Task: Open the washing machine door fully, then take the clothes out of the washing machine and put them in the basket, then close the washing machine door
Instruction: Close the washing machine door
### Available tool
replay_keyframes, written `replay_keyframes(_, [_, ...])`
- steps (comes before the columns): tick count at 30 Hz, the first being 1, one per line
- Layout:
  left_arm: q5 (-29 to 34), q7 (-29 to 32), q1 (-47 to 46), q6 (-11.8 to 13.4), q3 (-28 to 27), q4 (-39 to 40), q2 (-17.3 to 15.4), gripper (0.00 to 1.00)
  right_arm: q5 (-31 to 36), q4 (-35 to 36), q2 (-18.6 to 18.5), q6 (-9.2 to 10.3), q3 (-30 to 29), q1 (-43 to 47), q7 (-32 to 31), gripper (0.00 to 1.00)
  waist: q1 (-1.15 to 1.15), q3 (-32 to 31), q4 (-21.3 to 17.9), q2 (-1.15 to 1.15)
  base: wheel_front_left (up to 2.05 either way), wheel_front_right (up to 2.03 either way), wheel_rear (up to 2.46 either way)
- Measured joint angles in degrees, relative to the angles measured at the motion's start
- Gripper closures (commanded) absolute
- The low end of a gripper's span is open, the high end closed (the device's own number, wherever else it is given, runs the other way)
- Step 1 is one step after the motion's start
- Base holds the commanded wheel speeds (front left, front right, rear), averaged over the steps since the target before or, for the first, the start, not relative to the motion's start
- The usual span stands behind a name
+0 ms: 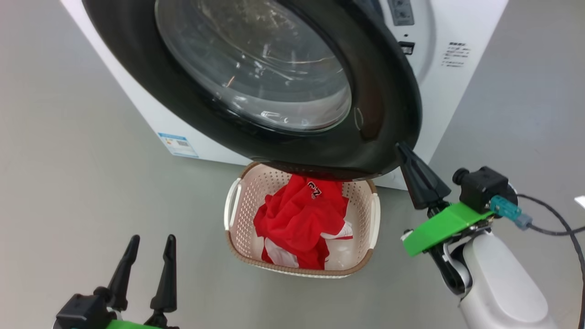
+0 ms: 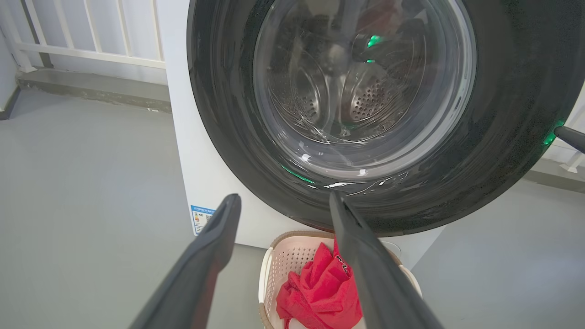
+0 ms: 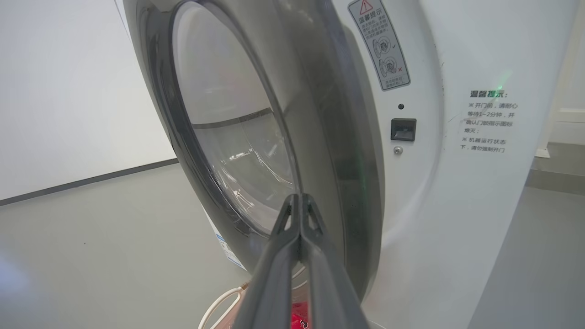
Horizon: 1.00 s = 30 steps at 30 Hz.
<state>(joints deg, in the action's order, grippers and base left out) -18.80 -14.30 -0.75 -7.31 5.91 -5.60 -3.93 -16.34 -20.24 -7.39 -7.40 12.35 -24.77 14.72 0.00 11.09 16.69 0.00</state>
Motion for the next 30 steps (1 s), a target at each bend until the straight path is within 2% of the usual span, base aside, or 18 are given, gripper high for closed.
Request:
replay_keyframes(17, [-0.2, 0.0, -2.62, 0.0, 1.24, 0.14, 0.44, 0.0, -0.47, -3.12, -0.36, -0.01, -4.13, -6.91, 0.0, 1.0, 0.0, 3.84, 3.44, 0.0, 0.0, 0.0, 0.0])
replay_keyframes(30, [-0.63, 0.0, -5.25, 0.0, 2.52, 0.52, 0.83, 0.0, -0.31, -4.99, -1.77, -0.01, -10.68, -14.67, 0.01, 1.0, 0.0, 6.89, 4.69, 0.0, 0.0, 0.0, 0.0])
